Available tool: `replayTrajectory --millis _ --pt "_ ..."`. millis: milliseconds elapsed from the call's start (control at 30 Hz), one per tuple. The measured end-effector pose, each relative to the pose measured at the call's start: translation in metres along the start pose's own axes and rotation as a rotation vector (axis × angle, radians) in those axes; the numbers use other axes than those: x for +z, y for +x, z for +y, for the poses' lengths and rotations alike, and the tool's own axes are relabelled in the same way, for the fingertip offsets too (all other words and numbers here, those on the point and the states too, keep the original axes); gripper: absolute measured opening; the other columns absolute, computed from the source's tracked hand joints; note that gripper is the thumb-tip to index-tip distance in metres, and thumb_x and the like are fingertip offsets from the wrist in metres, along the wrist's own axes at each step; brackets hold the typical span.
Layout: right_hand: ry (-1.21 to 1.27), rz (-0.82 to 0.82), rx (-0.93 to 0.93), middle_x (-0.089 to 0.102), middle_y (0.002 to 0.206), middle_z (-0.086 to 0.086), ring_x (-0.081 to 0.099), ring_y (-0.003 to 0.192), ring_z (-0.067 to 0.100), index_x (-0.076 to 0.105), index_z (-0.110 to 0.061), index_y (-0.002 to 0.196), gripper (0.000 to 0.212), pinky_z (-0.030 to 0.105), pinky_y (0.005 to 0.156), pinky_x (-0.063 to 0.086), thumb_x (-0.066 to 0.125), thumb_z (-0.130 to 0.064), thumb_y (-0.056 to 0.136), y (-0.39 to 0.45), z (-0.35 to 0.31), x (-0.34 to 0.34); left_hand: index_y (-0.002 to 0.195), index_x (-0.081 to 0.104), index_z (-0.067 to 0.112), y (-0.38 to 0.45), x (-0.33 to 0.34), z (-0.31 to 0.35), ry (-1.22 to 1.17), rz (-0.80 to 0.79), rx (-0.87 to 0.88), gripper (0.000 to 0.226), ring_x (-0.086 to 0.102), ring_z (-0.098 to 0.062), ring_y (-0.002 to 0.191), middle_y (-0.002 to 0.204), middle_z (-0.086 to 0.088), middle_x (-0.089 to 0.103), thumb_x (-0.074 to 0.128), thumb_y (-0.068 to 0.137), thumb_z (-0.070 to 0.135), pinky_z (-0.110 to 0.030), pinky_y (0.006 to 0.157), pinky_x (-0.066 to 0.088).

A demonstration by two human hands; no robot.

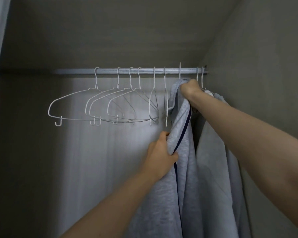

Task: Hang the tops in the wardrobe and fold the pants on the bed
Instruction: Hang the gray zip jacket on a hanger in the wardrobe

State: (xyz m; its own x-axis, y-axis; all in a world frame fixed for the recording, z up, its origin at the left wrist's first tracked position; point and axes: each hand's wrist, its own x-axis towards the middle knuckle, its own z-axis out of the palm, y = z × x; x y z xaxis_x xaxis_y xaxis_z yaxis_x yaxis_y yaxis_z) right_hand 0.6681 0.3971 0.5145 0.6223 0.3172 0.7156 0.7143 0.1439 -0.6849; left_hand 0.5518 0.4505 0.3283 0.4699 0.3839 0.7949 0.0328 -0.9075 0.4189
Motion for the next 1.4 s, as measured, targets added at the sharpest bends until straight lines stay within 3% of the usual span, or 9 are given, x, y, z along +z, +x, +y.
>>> replayTrajectory --millis 167,267,367,600,700,800,867,1000,1400 --pt "-0.046 -0.065 0.014 0.053 0.132 0.021 0.052 0.120 0.034 0.048 0.003 0.130 0.036 0.035 0.093 0.045 0.045 -0.010 0.097 -0.009 0.015 0.006 0.143 0.022 0.023 -0.018 0.009 -0.013 0.080 -0.127 -0.137 0.079 0.060 -0.019 0.086 0.107 -0.003 0.059 0.068 0.080 0.009 -0.027 0.068 0.048" --pt "0.072 -0.194 0.116 0.058 0.109 0.019 0.060 0.093 0.032 0.056 -0.006 0.107 0.019 0.034 0.063 0.049 0.054 -0.016 0.091 -0.022 0.018 0.006 0.145 0.020 0.027 -0.031 -0.001 -0.023 0.100 -0.114 -0.194 0.080 0.059 -0.022 0.090 0.109 -0.003 0.057 0.059 0.080 0.003 -0.031 0.072 0.049" --pt "0.122 -0.376 0.228 0.058 0.112 0.011 0.058 0.093 0.029 0.054 -0.011 0.120 0.041 0.044 0.072 0.052 0.060 -0.032 0.085 -0.045 0.029 0.013 0.148 0.018 0.029 -0.046 -0.025 -0.036 0.179 -0.068 -0.229 0.084 0.059 -0.029 0.107 0.126 -0.008 0.055 0.058 0.078 0.006 -0.041 0.089 0.051" --pt "0.244 -0.488 0.265 0.052 0.117 0.014 0.056 0.098 0.033 0.042 -0.011 0.128 0.042 0.055 0.066 0.058 0.056 -0.026 0.092 -0.079 0.031 0.029 0.148 0.026 0.025 -0.091 -0.076 -0.043 1.000 0.219 -0.097 0.087 0.060 -0.035 0.080 0.118 -0.010 0.051 0.067 0.074 0.002 -0.044 0.069 0.048" --pt "0.303 -0.468 0.270 0.055 0.113 0.015 0.060 0.092 0.032 0.041 -0.010 0.125 0.036 0.050 0.060 0.059 0.054 -0.017 0.093 -0.091 0.029 0.026 0.152 0.000 0.036 -0.121 -0.065 -0.050 0.717 -0.114 -0.339 0.090 0.058 -0.034 0.100 0.129 -0.006 0.040 0.059 0.087 0.017 -0.042 0.080 0.048" --pt "0.193 -0.405 0.255 0.059 0.109 0.017 0.063 0.094 0.033 0.046 -0.006 0.120 0.035 0.048 0.066 0.059 0.060 -0.021 0.091 -0.103 0.033 0.021 0.145 0.035 0.031 -0.151 -0.049 -0.051 0.113 -0.396 -0.149 0.071 0.057 -0.020 0.118 0.129 0.006 0.055 0.067 0.082 0.030 -0.030 0.101 0.046" --pt "-0.008 -0.331 0.185 0.058 0.119 0.017 0.060 0.106 0.034 0.044 -0.003 0.127 0.046 0.046 0.083 0.056 0.062 -0.024 0.090 -0.112 0.036 0.013 0.124 0.052 0.031 -0.168 -0.045 -0.040 -0.022 -0.493 -0.152 0.051 0.060 -0.006 0.102 0.110 0.017 0.060 0.060 0.082 0.003 -0.019 0.091 0.046" --pt "-0.274 -0.245 0.010 0.045 0.134 0.019 0.052 0.116 0.034 0.019 -0.003 0.144 0.066 0.034 0.087 0.045 0.056 -0.014 0.091 -0.154 0.038 -0.002 0.114 0.062 0.014 -0.198 -0.041 -0.021 -0.005 -0.333 -0.226 0.033 0.063 -0.012 0.093 0.103 0.001 0.068 0.057 0.086 -0.003 -0.019 0.084 0.051" --pt "-0.316 -0.441 -0.201 0.028 0.148 0.019 0.041 0.128 0.033 0.014 -0.005 0.149 0.068 0.033 0.103 0.035 0.051 -0.020 0.094 -0.343 0.064 -0.025 0.093 0.060 0.005 -0.317 -0.031 0.019 -0.166 -0.169 -0.522 0.005 0.061 -0.003 0.062 0.077 -0.005 0.066 0.061 0.090 0.009 -0.016 0.056 0.049"
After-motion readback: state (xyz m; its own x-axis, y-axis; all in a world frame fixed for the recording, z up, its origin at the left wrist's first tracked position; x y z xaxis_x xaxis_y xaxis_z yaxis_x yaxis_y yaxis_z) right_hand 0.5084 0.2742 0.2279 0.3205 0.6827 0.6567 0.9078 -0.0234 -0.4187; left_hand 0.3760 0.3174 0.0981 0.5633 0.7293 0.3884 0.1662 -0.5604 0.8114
